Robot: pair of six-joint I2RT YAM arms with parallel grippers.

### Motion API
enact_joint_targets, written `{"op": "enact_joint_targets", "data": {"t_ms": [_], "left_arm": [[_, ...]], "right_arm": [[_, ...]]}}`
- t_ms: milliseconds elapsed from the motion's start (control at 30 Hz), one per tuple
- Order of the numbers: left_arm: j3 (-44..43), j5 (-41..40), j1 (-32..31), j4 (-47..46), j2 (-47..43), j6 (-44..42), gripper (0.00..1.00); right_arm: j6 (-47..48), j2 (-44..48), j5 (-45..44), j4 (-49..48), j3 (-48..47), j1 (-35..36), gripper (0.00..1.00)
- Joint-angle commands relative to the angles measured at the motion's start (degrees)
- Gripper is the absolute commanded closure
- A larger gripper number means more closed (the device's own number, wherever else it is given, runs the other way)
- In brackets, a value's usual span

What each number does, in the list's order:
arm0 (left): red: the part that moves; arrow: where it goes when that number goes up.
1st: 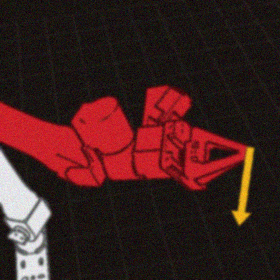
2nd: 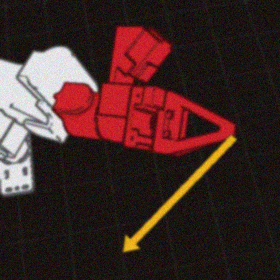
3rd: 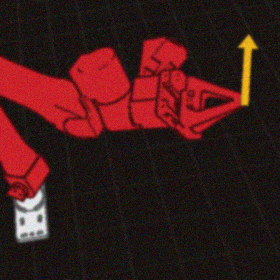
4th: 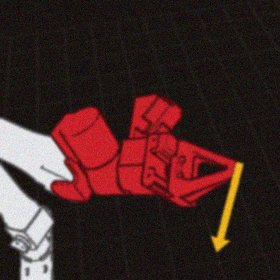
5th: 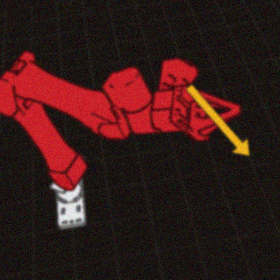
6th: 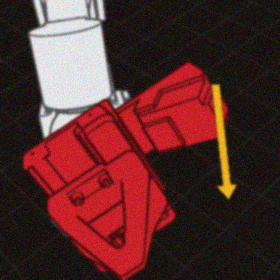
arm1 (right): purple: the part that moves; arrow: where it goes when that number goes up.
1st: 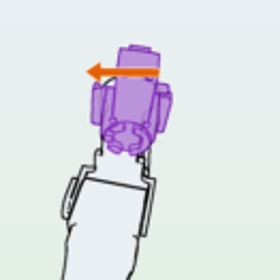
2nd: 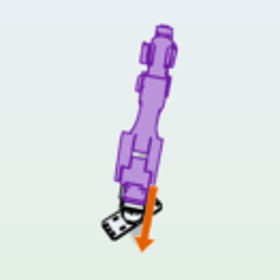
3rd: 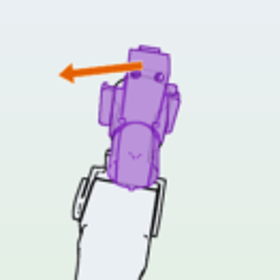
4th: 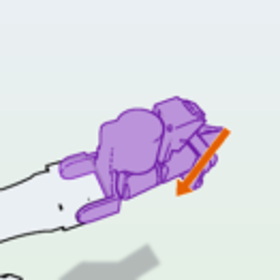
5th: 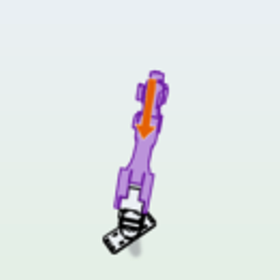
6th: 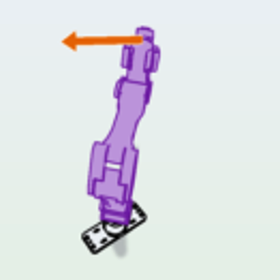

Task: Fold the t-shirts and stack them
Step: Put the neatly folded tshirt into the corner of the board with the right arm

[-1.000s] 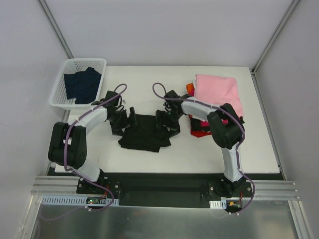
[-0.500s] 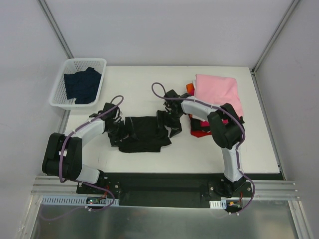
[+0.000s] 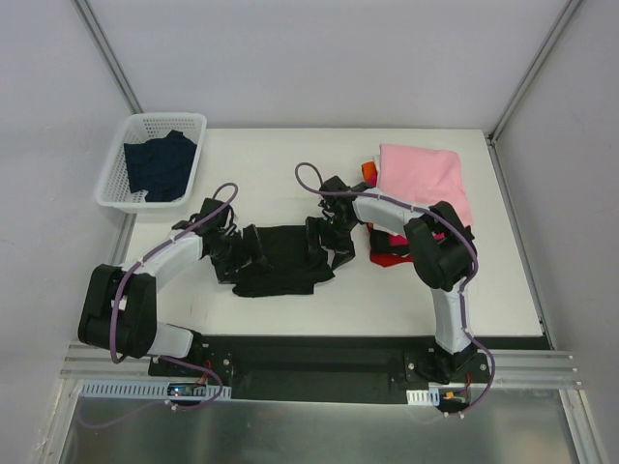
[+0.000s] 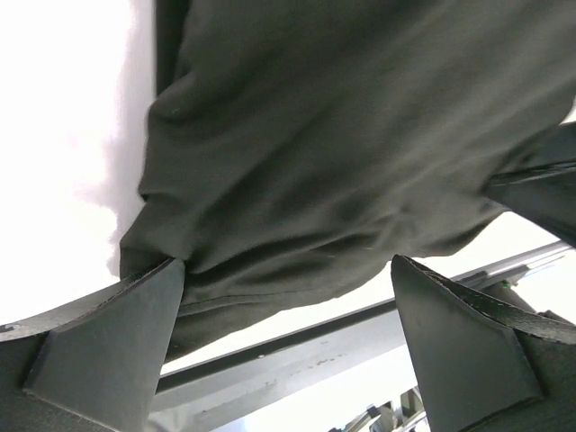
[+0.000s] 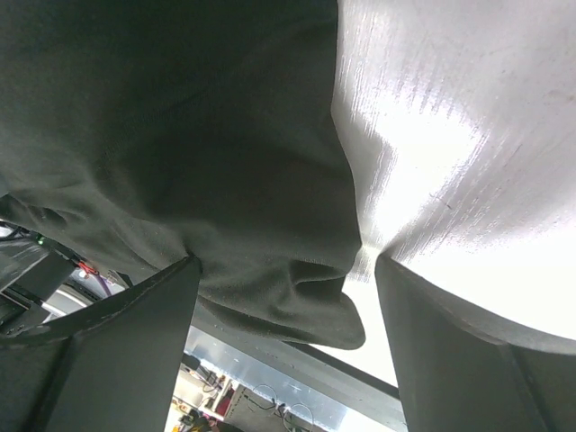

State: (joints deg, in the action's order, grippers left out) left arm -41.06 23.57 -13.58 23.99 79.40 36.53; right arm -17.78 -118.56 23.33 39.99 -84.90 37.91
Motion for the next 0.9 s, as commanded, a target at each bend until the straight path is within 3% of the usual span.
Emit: {"op": "enact_joint_targets", "data": {"t_ms": [0, 300, 533, 867], "left_arm": [[-5.9, 0.2, -0.8, 3.2, -2.3, 1.6, 0.01], [-14.3, -6.3, -0.9, 12.9, -3.7, -2.0, 0.01], [-9.5, -5.6, 2.5, 10.2, -0.7, -6.1, 0.02], [-8.4, -9.2, 14.4, 7.2, 5.4, -14.1, 0.05]], "right_arm": [[2.3, -0.6, -3.6, 1.8, -0.5, 0.1, 0.17], [2.5, -1.9, -2.8, 1.1, -1.9, 0.1, 0.17], [3.3, -0.7, -3.5, 1.8, -0.2, 0.1, 0.18], [5.7, -0.3, -6.5, 6.0, -1.4, 0.0, 0.18]]}}
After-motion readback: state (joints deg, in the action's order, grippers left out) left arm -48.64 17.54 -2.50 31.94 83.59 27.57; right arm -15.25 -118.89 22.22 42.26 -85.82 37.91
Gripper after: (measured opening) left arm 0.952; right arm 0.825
